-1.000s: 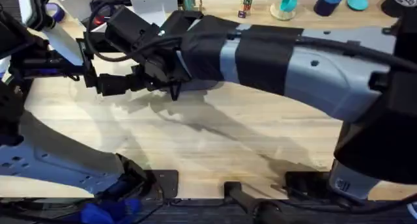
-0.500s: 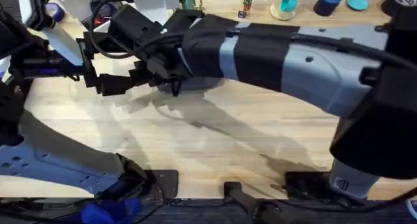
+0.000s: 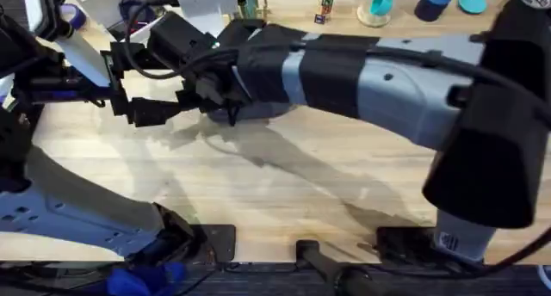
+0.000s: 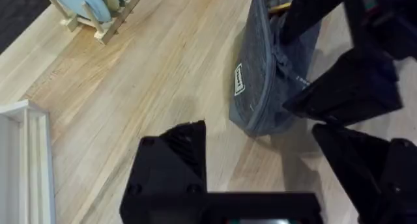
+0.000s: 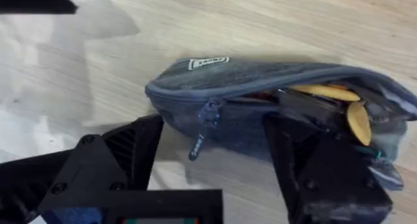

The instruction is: Unzip the bag, pick up the pens from the table one at a time and place them inside, then zip the bag closed.

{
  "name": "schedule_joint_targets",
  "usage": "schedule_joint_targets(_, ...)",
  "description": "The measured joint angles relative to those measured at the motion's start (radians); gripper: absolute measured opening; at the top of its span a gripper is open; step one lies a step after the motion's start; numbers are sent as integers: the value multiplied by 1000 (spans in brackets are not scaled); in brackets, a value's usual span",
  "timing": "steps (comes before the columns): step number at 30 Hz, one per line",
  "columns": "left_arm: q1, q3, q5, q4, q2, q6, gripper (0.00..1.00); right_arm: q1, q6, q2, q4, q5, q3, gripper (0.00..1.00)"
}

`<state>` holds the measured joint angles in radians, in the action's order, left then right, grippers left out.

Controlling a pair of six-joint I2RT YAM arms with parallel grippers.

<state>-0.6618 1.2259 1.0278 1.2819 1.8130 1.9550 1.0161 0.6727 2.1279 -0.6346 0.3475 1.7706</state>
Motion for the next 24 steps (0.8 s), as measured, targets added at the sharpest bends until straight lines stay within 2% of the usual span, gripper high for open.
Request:
schedule_joint_targets(6,0,0,0,1,0,2,993,0,0,9,2,19,1,900)
schedule_joint_targets(14,0,0,0,1,0,2,994,-7,0,9,3,38,1,716)
schedule_joint_targets(24,0,0,0,1,0,2,994,-10,0,9,6,50,1,534)
